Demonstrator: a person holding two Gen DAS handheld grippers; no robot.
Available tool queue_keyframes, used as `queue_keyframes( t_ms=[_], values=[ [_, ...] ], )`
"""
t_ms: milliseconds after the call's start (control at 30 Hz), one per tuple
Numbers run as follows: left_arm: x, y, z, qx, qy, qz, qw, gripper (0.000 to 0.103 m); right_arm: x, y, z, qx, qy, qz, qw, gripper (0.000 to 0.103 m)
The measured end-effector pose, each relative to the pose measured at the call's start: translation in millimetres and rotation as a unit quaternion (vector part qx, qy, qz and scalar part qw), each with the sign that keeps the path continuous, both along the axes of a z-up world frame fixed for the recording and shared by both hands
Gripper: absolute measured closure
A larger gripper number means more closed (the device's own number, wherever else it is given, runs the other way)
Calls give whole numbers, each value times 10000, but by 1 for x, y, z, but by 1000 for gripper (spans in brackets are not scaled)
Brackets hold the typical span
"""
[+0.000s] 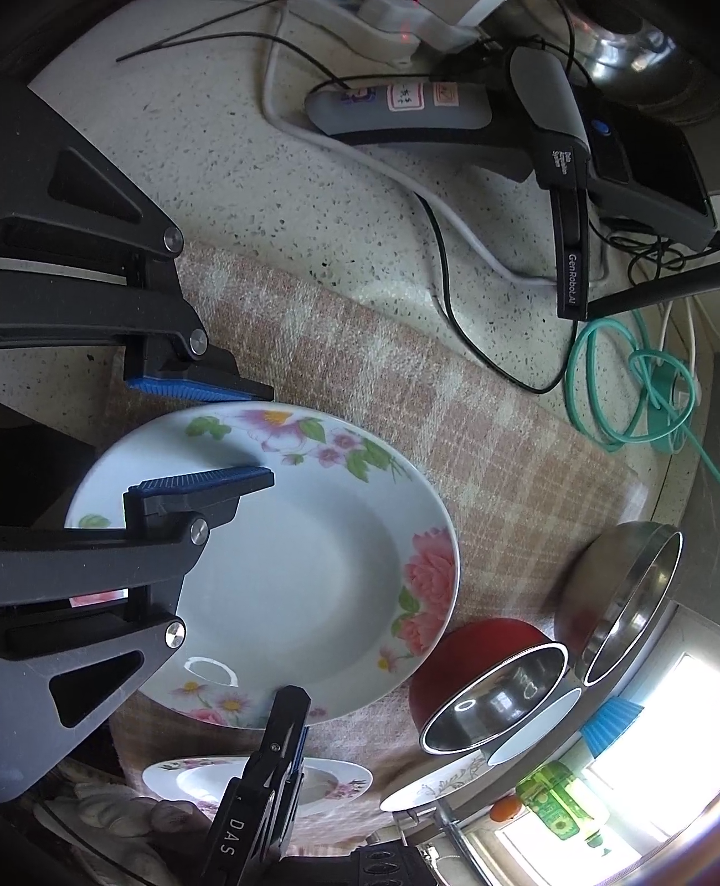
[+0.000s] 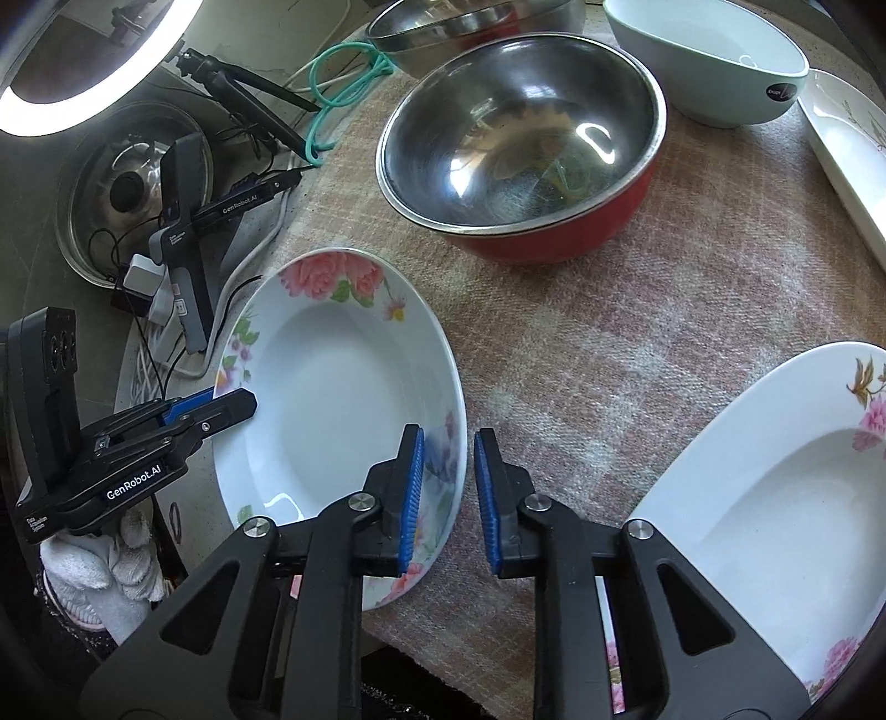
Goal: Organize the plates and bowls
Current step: 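Lift the pink-rose plate and carry it over the pink-flower plate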
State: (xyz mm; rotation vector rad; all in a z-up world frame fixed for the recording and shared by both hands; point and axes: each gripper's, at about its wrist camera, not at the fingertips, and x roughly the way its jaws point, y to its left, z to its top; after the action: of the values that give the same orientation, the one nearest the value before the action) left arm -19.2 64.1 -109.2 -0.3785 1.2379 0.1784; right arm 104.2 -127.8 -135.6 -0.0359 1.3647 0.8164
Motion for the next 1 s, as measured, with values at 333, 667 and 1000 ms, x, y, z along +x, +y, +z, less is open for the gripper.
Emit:
queue_keyframes(
  t_ms=[333, 667, 1000],
  values=[
    [0, 0, -1, 32, -1, -6, 10000, 82, -2, 3, 1, -61, -46, -3, 10000, 88],
    [0, -2, 2, 43, -11, -4, 10000, 82, -3, 0, 3, -87, -42, -60, 9999, 88],
    [3, -6, 9, 51, -66, -44, 10000, 82, -3, -13, 10, -23, 1, -157, 9999, 88]
  ],
)
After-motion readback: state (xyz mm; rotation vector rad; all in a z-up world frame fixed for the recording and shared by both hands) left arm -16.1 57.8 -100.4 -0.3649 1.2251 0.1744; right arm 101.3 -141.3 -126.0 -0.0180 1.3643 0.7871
